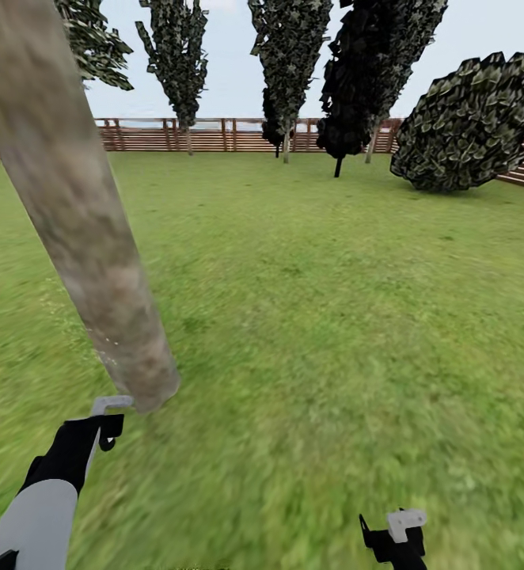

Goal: In the garden, pick up the pesticide atomizer on the floor and spray pesticide onto both trees until each tree trunk is fully covered.

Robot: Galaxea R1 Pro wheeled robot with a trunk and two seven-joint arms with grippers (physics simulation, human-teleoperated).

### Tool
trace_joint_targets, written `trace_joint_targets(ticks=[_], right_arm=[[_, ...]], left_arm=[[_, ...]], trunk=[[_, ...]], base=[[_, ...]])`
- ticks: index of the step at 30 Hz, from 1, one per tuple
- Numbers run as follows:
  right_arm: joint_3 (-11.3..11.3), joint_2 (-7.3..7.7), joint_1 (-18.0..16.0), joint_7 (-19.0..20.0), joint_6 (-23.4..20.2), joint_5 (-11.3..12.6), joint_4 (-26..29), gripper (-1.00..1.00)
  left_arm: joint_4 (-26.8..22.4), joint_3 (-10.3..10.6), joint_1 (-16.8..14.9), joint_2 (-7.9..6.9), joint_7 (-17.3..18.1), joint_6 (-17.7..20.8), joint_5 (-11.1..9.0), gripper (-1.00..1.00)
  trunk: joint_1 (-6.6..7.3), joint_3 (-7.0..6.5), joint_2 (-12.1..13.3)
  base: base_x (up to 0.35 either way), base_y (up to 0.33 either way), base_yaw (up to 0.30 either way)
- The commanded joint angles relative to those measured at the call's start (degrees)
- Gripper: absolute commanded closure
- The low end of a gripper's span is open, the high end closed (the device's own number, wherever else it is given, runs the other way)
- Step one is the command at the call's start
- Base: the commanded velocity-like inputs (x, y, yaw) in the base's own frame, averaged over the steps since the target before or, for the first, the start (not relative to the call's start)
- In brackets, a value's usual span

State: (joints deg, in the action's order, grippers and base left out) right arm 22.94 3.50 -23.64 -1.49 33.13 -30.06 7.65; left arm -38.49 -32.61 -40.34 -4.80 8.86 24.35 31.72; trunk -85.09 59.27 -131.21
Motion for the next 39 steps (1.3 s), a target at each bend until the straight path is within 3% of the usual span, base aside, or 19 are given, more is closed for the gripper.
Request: trace_joint_targets(ticks=[1, 17, 21, 26, 37, 39], right_arm=[[0.0, -0.03, 0.0, 0.0, 0.0, 0.0, 0.0, -1.0], [0.0, -0.07, 0.0, 0.1, 0.0, 0.0, 0.0, -1.0], [0.0, -0.07, 0.0, 0.1, 0.0, 0.0, 0.0, -1.0], [0.0, -0.07, 0.0, 0.1, 0.0, 0.0, 0.0, -1.0], [0.0, -0.07, 0.0, 0.1, 0.0, 0.0, 0.0, -1.0], [0.0, 0.02, 0.0, 0.0, 0.0, 0.0, 0.0, -1.0]], left_arm=[[0.0, 0.0, 0.0, 0.02, 0.0, 0.0, 0.0, 1.0], [0.0, -0.1, 0.0, 0.36, 0.0, -0.2, -0.1, 1.0], [0.1, -0.1, 0.0, 1.49, 0.0, -2.2, 0.0, 1.0], [0.0, -0.2, 0.0, 1.58, 0.0, -2.4, 0.0, 1.0], [0.0, -0.5, 0.0, 1.59, 0.0, -2.5, 0.0, 1.0], [0.3, -0.3, 0.0, 2.61, 0.3, -2.6, -0.2, 1.0]], trunk=[[0.0, 0.0, 0.0], [0.0, 0.0, 0.0], [0.0, 0.0, 0.0], [0.0, 0.0, 0.0], [0.0, 0.0, 0.0], [0.0, 0.0, 0.0]], base=[[0.0, -0.271, 0.27], [0.099, -0.246, 0.227], [0.289, -0.13, 0.001], [0.299, -0.112, 0.043], [0.229, -0.061, 0.263], [0.008, -0.002, 0.276]])
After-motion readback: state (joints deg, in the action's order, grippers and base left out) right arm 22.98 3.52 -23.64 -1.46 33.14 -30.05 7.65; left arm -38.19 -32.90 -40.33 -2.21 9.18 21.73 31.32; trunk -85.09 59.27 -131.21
